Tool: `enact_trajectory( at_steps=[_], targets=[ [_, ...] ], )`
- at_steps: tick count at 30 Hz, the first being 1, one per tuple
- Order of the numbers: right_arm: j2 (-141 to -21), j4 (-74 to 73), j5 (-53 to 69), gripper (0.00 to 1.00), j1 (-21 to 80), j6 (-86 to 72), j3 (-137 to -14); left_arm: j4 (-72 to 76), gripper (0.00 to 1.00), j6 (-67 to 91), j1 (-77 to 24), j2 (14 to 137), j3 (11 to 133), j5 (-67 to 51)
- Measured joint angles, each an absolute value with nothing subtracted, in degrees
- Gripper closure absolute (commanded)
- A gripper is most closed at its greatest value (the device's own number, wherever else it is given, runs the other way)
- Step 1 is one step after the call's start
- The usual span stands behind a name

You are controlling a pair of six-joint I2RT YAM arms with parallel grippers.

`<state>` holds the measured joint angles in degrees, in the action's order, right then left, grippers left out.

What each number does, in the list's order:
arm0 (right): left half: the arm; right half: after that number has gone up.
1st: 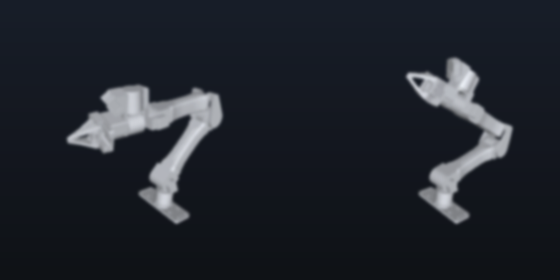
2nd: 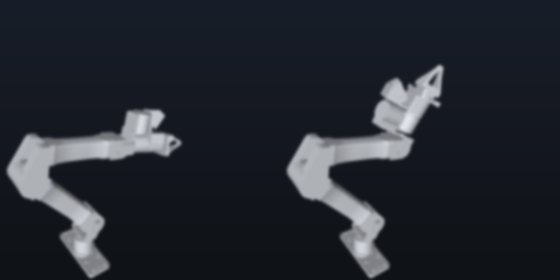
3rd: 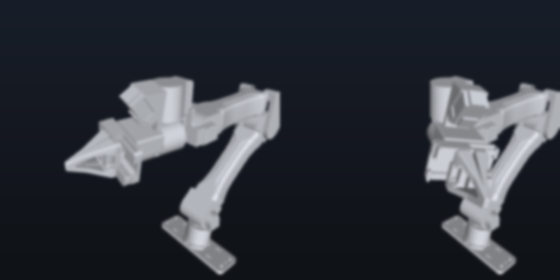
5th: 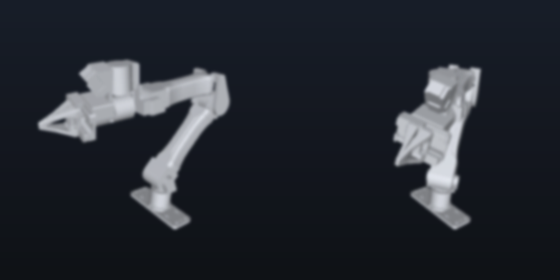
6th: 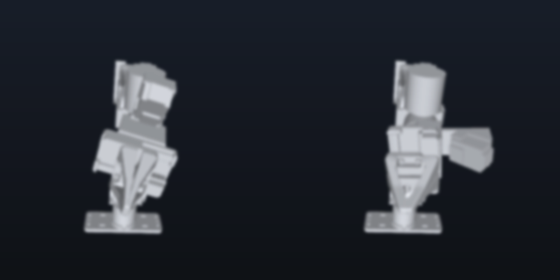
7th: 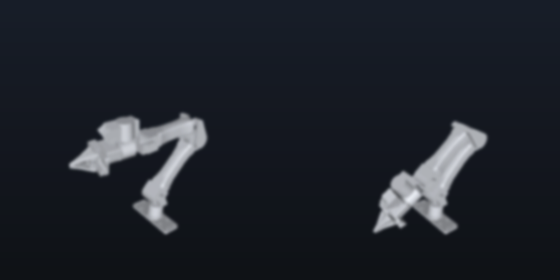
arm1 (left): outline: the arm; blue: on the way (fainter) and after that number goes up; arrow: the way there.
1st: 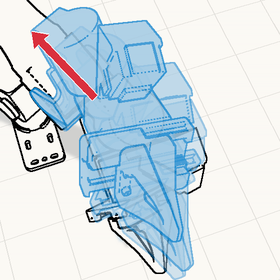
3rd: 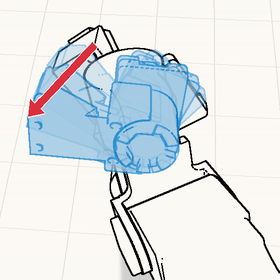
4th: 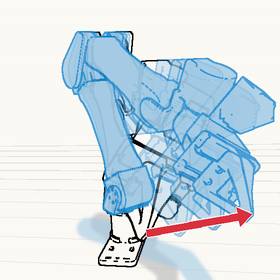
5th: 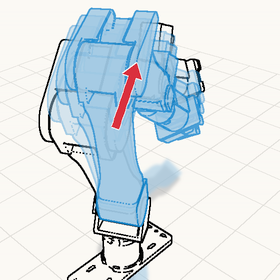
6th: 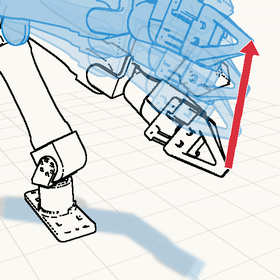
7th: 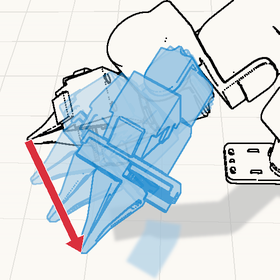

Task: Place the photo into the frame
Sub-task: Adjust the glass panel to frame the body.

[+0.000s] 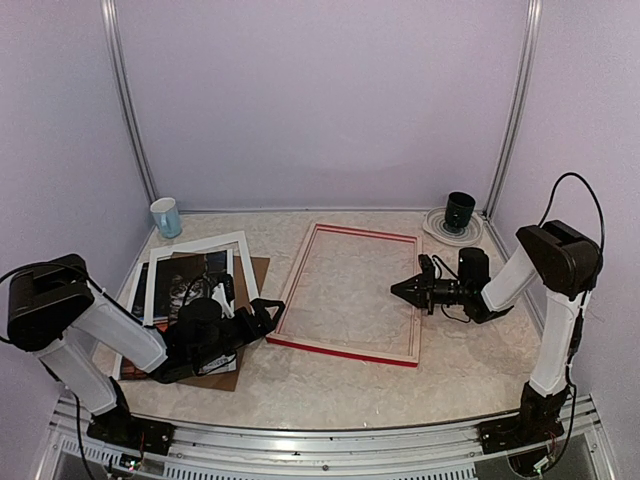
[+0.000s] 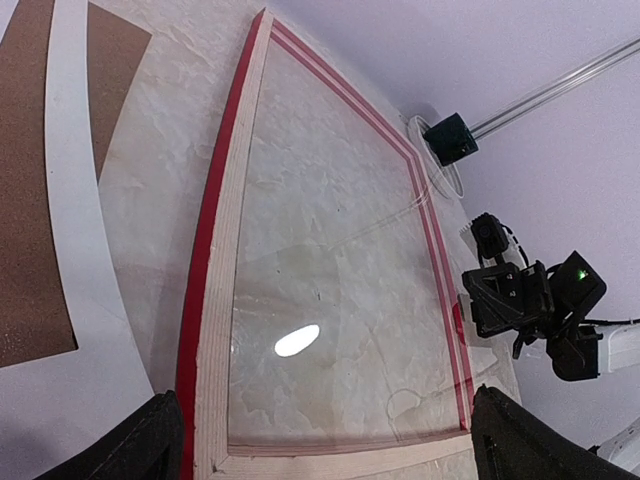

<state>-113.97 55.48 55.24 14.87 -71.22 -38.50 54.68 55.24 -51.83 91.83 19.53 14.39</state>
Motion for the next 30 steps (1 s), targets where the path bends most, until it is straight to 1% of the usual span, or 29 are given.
enact_trajectory(
  at_steps=[30],
  targets=[
    [-114.0,53.0,55.6,0.99,14.7,-68.4,-38.5,54.8,0.01,55.3,-52.0,92.5,19.7,14.1]
  ],
)
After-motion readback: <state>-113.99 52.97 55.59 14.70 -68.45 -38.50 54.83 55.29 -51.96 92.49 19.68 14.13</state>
